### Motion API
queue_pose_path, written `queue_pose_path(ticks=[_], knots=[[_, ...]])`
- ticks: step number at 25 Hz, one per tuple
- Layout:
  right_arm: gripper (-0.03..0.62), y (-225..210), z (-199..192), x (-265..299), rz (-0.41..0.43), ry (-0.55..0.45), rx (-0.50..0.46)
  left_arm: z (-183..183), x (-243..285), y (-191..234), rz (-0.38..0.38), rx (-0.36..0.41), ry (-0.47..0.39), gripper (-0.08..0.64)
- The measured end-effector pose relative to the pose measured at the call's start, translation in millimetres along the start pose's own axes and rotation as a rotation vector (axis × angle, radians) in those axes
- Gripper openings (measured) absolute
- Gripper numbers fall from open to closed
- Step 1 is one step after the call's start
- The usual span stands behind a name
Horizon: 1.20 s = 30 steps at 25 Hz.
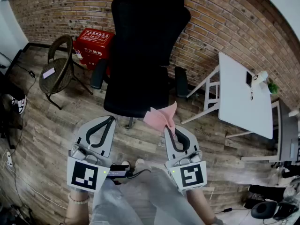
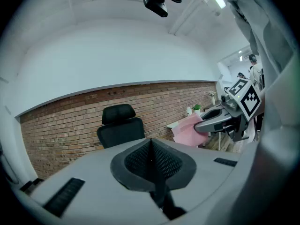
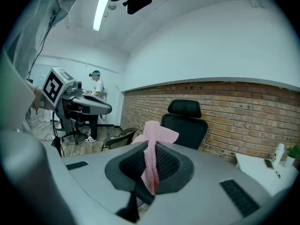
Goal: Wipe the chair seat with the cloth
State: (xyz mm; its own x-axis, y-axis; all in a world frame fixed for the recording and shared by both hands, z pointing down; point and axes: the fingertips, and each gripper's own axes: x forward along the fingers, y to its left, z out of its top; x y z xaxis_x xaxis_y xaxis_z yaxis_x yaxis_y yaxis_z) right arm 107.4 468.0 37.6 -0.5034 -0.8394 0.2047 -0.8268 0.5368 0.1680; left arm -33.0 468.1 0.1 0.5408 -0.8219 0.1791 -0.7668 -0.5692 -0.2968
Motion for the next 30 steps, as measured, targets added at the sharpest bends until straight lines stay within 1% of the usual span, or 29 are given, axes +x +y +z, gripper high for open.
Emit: queue_pose_path(ticks=[4, 8, 11, 16, 22, 27, 30], knots=[[0.055, 3.8, -2.0, 1.1, 0.008, 0.002, 0.0, -1.9, 0.8, -2.2, -0.009, 0.015, -0.001, 0.018], [0.055, 6.6, -2.9, 2.2, 0.013, 0.003, -0.003, -6.2, 1.2, -2.9, -0.014, -0.025, 0.004, 0.018], [0.055, 9.0, -3.2, 3.4, 0.015, 0.01, -0.003, -7.8, 0.8, -2.5, -0.021, -0.021, 0.01, 0.018], [0.055, 13.0, -6.2, 4.7, 0.021, 0.021, 0.024, -12.5, -0.6, -1.6, -0.019, -0.027, 0.02, 0.018], [0.055, 17.1, -5.4, 9.1, 0.008, 0.036, 0.016, -17.5, -3.3, 5.4, -0.027, -0.024, 0.023, 0.018], [0.055, 18.5, -10.0, 12.3, -0.021, 0.078, 0.018, -13.2, -8.2, 17.2, -0.006, 0.021, -0.001, 0.018], [0.055, 22.5, -2.6, 17.2, -0.036, 0.049, 0.022, -14.9, -11.2, 22.0, -0.014, 0.028, -0.002, 0.018]])
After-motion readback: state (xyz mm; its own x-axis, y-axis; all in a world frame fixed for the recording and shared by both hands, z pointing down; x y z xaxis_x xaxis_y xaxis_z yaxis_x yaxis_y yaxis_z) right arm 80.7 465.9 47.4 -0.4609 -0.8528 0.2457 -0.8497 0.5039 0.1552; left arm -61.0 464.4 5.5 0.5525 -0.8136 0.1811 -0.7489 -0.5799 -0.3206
